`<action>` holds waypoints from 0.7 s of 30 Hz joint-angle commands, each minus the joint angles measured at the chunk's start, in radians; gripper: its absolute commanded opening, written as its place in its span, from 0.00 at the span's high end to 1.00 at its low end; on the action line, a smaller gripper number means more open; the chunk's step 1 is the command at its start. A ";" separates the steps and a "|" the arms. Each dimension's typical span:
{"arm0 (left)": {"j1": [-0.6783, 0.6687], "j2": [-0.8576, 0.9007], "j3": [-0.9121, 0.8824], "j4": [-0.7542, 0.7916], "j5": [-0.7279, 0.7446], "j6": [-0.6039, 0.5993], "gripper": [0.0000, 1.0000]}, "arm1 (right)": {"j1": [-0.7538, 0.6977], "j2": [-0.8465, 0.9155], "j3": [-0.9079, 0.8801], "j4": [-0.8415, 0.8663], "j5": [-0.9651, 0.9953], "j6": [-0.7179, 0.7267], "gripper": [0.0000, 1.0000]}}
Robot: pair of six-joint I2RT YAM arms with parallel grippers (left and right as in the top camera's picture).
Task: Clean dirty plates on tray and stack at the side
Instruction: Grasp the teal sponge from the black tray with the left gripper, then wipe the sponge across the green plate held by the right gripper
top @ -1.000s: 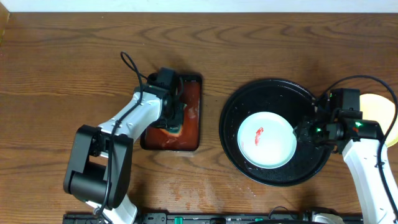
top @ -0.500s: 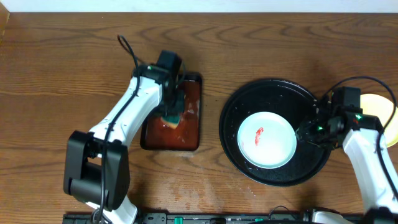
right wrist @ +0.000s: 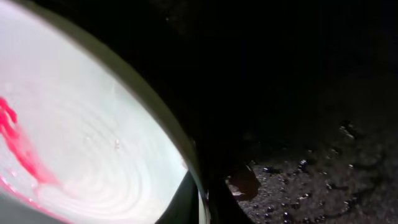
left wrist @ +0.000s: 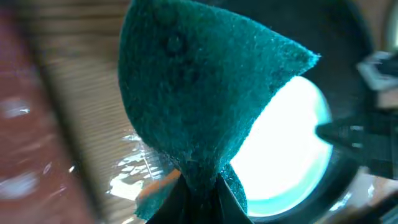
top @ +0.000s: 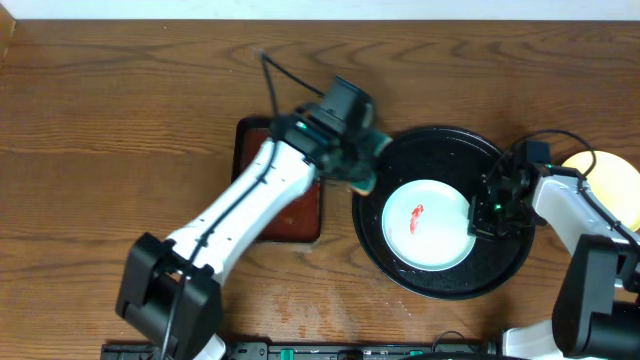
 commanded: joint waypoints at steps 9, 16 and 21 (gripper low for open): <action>-0.200 0.175 0.013 0.090 0.021 -0.045 0.93 | 0.072 0.016 -0.062 0.120 0.007 0.095 0.99; -0.211 0.321 0.013 0.161 0.167 -0.092 0.92 | 0.082 0.016 -0.074 0.144 0.007 0.056 0.99; -0.210 0.410 0.013 0.162 0.208 -0.121 0.93 | 0.091 0.016 -0.074 0.150 0.007 0.056 0.99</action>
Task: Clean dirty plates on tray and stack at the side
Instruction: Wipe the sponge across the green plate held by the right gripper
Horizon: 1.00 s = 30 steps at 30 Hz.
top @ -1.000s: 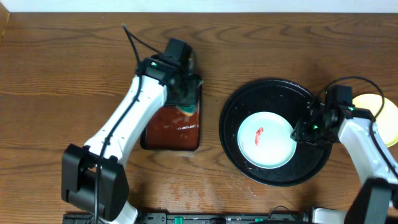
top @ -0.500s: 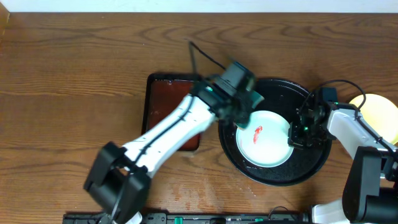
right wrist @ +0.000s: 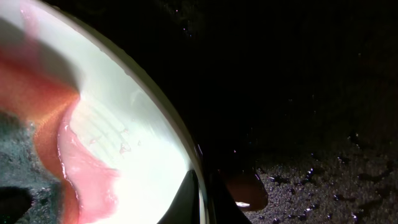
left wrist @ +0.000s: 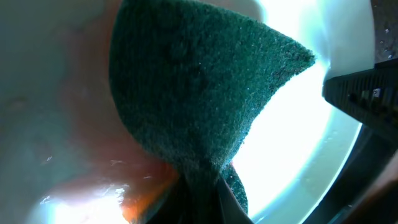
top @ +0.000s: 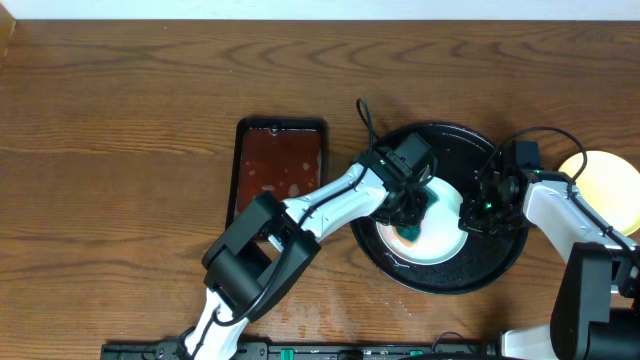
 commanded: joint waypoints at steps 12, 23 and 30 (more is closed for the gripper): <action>0.008 0.070 0.124 -0.373 -0.591 -0.030 0.93 | 0.039 0.043 -0.033 0.032 0.010 0.003 0.99; 0.006 0.071 0.127 -0.118 -0.169 -0.026 0.92 | 0.039 0.043 -0.033 0.033 0.010 0.003 0.99; -0.022 0.071 0.125 0.026 0.082 -0.025 0.93 | 0.039 0.043 -0.033 0.034 0.010 0.003 0.99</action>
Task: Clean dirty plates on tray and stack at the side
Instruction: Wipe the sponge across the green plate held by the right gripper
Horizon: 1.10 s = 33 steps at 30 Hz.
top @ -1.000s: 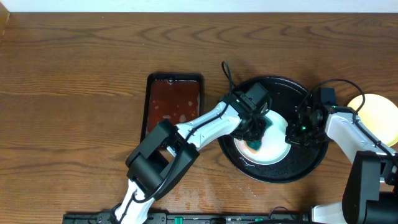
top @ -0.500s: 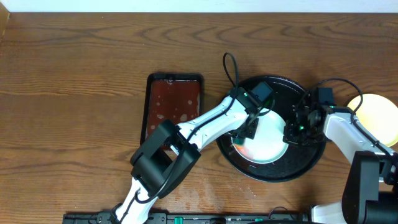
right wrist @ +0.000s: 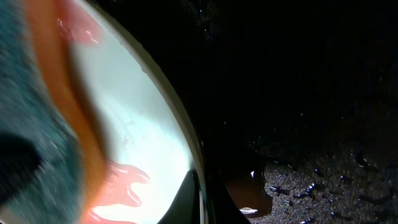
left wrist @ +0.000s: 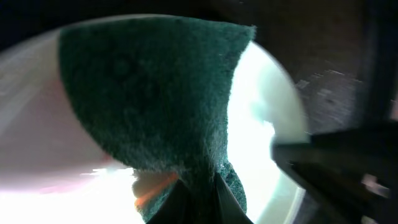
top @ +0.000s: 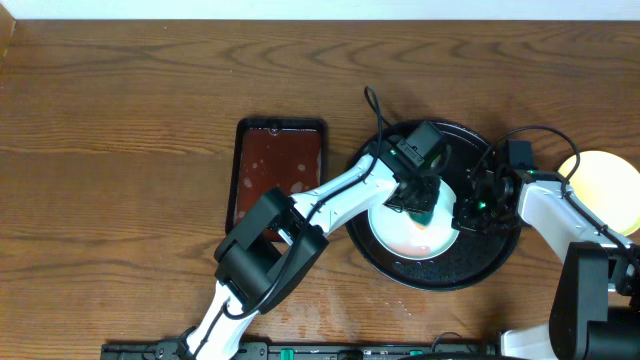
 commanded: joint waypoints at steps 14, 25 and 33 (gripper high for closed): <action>0.008 0.042 -0.003 -0.301 -0.272 0.016 0.93 | 0.011 0.040 -0.027 0.012 0.055 0.001 0.99; 0.074 0.043 0.099 -0.386 -0.559 0.022 0.93 | 0.011 0.040 -0.027 0.016 0.055 0.001 0.99; 0.043 0.086 0.097 -0.185 -0.189 0.060 0.93 | 0.011 0.040 -0.027 0.017 0.055 0.001 0.99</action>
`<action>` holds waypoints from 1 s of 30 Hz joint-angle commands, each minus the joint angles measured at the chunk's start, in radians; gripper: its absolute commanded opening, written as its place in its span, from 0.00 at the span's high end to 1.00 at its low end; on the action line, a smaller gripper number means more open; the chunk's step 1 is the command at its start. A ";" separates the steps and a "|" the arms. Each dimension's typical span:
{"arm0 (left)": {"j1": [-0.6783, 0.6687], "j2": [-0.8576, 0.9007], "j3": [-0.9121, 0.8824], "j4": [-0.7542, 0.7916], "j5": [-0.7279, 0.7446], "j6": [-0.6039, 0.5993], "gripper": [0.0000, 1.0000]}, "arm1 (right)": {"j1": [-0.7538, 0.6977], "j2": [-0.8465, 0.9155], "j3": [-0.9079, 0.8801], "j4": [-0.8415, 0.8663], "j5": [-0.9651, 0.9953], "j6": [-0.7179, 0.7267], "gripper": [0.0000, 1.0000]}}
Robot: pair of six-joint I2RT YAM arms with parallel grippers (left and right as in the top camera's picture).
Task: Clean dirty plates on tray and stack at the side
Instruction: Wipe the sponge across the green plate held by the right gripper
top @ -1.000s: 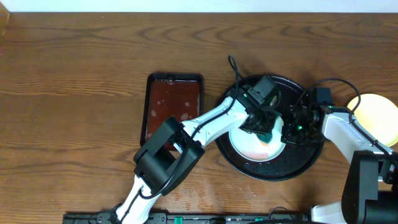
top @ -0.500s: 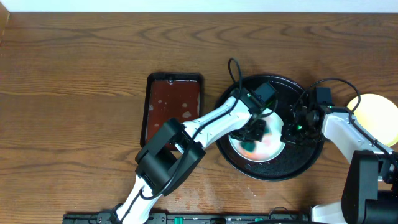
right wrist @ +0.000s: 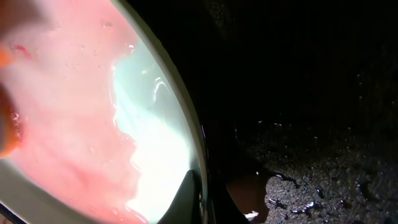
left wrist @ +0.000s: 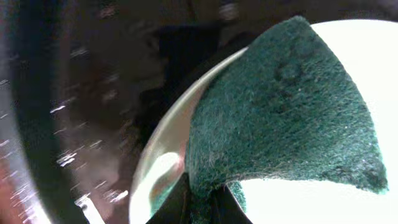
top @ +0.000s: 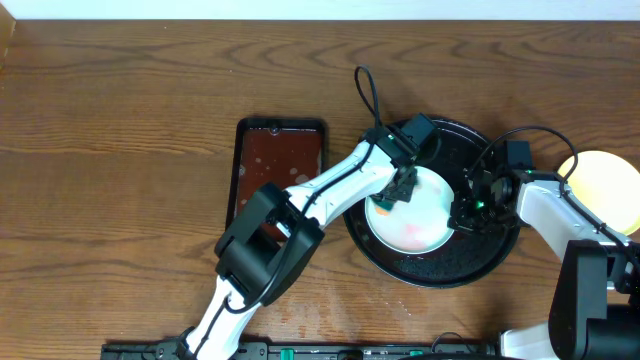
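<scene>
A white plate smeared pink lies on the round black tray. My left gripper is shut on a green scouring sponge, which presses on the plate's upper left rim. In the left wrist view the plate fills the lower right. My right gripper is shut on the plate's right rim; its view shows the plate washed with pink liquid and the rim pinched between the fingers.
A dark rectangular tray of brownish water sits left of the black tray. A pale yellow plate lies at the right edge behind my right arm. Wet streaks mark the wooden table in front.
My left gripper has shifted the sponge from the plate's upper middle to its upper left rim. The pink smear has spread wider across the plate. The right gripper still grips the rim.
First the sponge hung by the water tray, and the plate bore one small red streak. Then the sponge was down on the plate, smearing the red. It later sat at the upper middle, and now at the upper left rim, the stain thinned to a pink wash.
</scene>
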 commanded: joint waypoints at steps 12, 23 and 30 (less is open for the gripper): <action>-0.067 0.105 0.016 0.115 0.410 0.172 0.92 | 0.007 0.033 -0.026 0.014 0.093 -0.005 0.99; -0.080 0.104 0.016 0.086 0.319 0.194 0.93 | 0.007 0.033 -0.026 0.014 0.093 -0.005 0.99; -0.026 0.075 0.019 -0.101 -0.134 0.094 0.93 | 0.007 0.033 -0.026 0.014 0.093 -0.005 0.99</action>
